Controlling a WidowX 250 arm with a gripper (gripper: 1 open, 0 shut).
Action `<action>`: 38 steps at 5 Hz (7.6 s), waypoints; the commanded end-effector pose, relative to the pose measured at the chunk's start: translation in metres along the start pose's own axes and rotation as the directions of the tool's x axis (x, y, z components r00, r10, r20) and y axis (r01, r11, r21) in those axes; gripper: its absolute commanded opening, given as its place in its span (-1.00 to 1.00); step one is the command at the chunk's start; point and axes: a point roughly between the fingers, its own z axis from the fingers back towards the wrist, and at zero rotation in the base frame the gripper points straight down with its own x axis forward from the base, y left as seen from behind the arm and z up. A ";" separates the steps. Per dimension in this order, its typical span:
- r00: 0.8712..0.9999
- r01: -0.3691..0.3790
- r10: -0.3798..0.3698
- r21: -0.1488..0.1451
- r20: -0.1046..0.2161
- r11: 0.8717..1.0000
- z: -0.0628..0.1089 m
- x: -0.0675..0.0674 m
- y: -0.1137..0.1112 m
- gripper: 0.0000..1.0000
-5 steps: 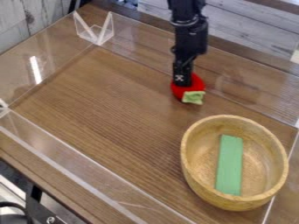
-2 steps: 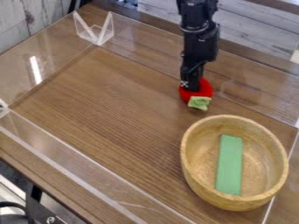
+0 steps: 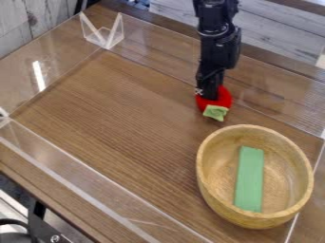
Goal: Move the red object to the right side of the table
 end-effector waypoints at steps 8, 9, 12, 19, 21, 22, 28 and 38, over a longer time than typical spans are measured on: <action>0.990 -0.139 0.140 0.146 0.000 0.979 0.021 0.012 0.006 1.00; 0.983 -0.184 0.186 0.159 0.001 0.970 0.024 0.000 0.007 -1.00; 0.980 -0.198 0.199 0.171 0.015 0.965 0.022 -0.002 0.007 -1.00; 0.960 -0.281 0.273 0.216 0.067 0.935 0.048 0.056 0.004 1.00; 0.869 -0.494 0.483 0.220 0.102 0.841 0.035 0.042 0.001 1.00; 0.807 -0.589 0.577 0.221 0.124 0.777 0.033 0.036 -0.001 1.00; 0.699 -0.708 0.691 0.306 0.182 0.636 0.114 -0.012 0.004 1.00; 0.245 -0.930 0.958 0.316 0.149 0.189 0.090 -0.028 -0.009 1.00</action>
